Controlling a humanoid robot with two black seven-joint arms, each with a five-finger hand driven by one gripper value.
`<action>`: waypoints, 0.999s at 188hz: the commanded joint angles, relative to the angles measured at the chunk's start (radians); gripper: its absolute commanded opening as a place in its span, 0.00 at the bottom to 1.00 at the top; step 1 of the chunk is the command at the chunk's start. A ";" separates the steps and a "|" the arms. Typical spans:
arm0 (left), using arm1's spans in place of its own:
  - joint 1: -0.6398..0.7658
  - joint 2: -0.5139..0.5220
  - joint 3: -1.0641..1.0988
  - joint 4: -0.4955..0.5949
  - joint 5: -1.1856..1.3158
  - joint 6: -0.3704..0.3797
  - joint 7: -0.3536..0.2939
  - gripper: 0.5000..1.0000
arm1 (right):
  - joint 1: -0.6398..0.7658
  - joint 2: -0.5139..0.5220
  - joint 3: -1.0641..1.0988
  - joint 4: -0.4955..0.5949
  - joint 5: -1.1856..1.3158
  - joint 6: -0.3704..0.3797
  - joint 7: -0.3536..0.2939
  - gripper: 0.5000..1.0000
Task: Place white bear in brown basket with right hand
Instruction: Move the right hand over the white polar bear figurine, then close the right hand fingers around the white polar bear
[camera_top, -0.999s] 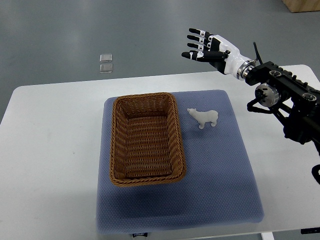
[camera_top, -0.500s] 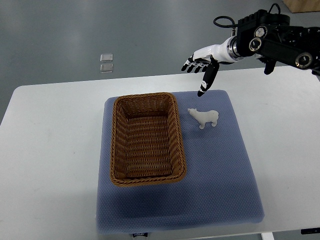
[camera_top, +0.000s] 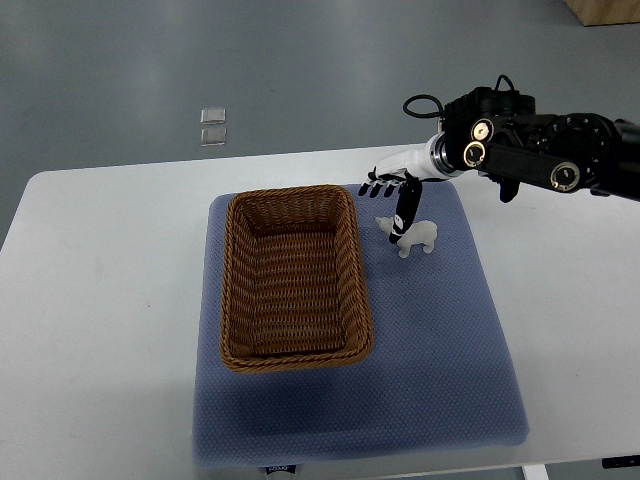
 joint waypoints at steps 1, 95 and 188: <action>0.000 0.000 0.000 0.000 0.000 0.000 0.000 1.00 | -0.033 0.003 0.002 -0.003 -0.029 -0.008 0.003 0.83; 0.000 0.000 0.002 0.000 0.000 0.000 0.000 1.00 | -0.090 0.003 0.003 -0.007 -0.118 -0.050 0.015 0.43; 0.000 0.000 0.000 0.005 -0.001 0.000 0.000 1.00 | -0.051 -0.052 0.011 -0.006 -0.139 -0.064 0.028 0.00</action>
